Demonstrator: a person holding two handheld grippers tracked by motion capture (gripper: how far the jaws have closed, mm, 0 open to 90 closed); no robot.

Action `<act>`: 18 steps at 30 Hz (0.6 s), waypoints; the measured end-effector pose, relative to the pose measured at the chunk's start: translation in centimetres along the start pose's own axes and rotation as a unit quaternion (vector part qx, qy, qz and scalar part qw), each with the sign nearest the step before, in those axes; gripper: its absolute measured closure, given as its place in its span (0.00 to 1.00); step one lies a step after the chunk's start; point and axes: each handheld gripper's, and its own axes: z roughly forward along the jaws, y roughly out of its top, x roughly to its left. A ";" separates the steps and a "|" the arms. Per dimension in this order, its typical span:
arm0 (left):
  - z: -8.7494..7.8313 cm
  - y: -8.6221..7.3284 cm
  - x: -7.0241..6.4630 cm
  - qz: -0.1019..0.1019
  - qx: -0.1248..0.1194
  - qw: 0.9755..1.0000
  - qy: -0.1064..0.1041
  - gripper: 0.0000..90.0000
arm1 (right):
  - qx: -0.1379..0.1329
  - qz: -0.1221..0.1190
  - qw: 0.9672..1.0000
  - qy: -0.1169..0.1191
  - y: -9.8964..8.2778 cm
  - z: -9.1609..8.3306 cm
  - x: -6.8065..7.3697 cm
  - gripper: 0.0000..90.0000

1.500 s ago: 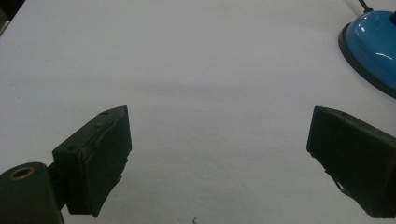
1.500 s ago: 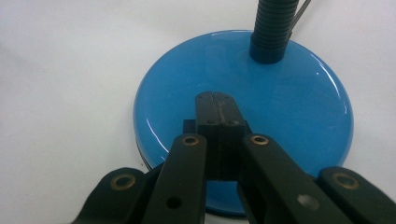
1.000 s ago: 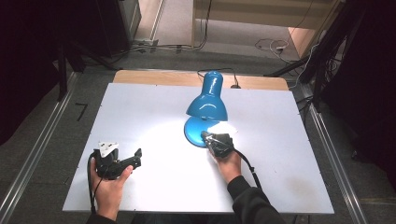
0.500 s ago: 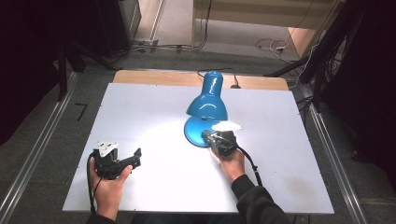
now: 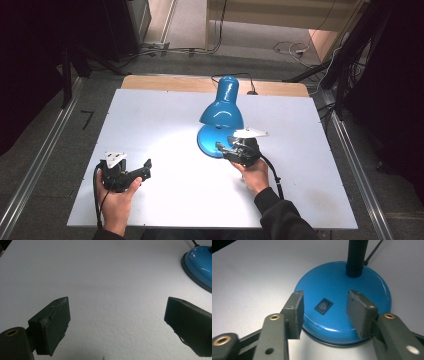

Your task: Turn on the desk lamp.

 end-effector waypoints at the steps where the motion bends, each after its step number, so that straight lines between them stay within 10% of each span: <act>1: 0.0 0.0 0.0 0.001 0.000 1.000 0.000 0.08 | 0.003 0.000 1.000 0.002 0.0 0.0 0.0 0.43; 18: 0.0 0.0 0.0 0.001 -0.001 1.000 0.000 0.08 | 0.011 0.004 1.000 -0.004 -0.7 -1.3 -1.1 0.33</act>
